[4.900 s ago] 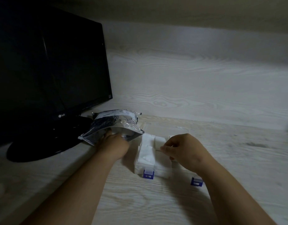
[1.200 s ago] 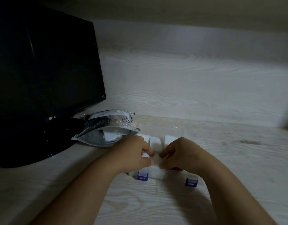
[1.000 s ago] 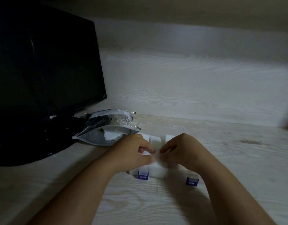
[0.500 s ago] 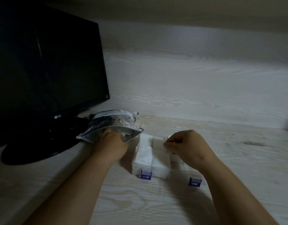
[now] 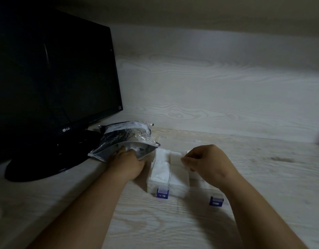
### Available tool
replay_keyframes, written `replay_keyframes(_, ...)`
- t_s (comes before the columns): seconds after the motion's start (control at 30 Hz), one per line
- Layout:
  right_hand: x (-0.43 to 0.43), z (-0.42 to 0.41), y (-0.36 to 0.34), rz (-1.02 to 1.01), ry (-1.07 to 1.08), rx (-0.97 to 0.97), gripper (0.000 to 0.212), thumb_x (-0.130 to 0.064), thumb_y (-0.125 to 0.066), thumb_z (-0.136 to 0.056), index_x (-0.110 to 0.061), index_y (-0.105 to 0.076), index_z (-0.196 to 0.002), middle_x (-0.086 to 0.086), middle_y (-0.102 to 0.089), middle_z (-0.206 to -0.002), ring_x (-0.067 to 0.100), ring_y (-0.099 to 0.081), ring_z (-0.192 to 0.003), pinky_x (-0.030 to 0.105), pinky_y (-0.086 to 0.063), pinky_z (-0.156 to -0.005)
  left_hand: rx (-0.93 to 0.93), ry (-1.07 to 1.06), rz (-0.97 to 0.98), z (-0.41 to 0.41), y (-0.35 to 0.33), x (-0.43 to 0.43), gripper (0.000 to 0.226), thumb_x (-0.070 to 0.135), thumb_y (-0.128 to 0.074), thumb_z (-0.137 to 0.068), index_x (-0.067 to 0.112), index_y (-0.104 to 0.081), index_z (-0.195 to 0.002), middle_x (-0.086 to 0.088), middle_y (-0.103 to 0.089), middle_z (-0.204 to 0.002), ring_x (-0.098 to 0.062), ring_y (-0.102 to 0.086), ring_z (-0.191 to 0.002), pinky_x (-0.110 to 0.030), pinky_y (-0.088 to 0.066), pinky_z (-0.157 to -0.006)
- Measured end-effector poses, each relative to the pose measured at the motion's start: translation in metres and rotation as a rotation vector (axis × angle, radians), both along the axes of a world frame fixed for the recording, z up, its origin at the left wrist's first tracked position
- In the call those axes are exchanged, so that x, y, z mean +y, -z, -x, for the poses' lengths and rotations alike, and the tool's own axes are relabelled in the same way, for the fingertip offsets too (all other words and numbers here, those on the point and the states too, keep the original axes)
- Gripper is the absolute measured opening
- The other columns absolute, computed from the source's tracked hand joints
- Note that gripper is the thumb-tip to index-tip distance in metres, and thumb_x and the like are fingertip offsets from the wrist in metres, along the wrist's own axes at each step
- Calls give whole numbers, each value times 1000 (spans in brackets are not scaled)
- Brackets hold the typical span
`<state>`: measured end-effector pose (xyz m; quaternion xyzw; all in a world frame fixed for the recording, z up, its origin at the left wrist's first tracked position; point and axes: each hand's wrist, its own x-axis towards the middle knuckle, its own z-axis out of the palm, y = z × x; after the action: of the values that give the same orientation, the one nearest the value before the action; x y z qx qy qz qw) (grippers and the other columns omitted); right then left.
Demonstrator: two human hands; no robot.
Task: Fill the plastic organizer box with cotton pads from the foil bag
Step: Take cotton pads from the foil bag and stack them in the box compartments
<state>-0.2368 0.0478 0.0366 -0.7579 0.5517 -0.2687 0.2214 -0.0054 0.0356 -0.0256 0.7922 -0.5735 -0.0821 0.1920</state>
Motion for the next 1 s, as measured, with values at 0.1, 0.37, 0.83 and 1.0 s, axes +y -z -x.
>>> replay_keyframes(0.1,0,0,0,1,-1,-5,16,-34,-65,-87,-30,-70,-73,-12,-65,-67,-1,-54,-56,16,-36,-52,-70,-20,-44,-1,2,-2,62,56,-51,-86,19,-51,-135,-10,-41,-147,-26,-37,-136,-39,-29,-114)
replay_keyframes(0.37,1,0,0,-4,6,-20,13,-34,-65,-88,-27,-72,-79,-11,-66,-69,0,-55,-58,17,-37,-53,-326,-113,79,11,-19,10,39,36,-47,-92,12,-62,-119,-10,-60,-129,-27,-54,-121,-37,-38,-103)
replay_keyframes(0.83,0,1,-1,10,7,-33,13,-28,-62,-91,-27,-73,-83,-15,-64,-68,-2,-54,-59,13,-36,-53,171,-27,594,23,-35,27,22,1,-58,-80,23,-61,-79,2,-62,-80,-22,-58,-78,-25,-34,-60)
replay_keyframes(1.0,0,1,-1,-1,20,-108,15,-23,-63,-90,-28,-71,-78,-10,-69,-70,2,-59,-59,21,-49,-57,579,86,666,31,-40,25,44,-9,-59,-77,34,-58,-74,9,-66,-82,-12,-63,-76,-26,-50,-65)
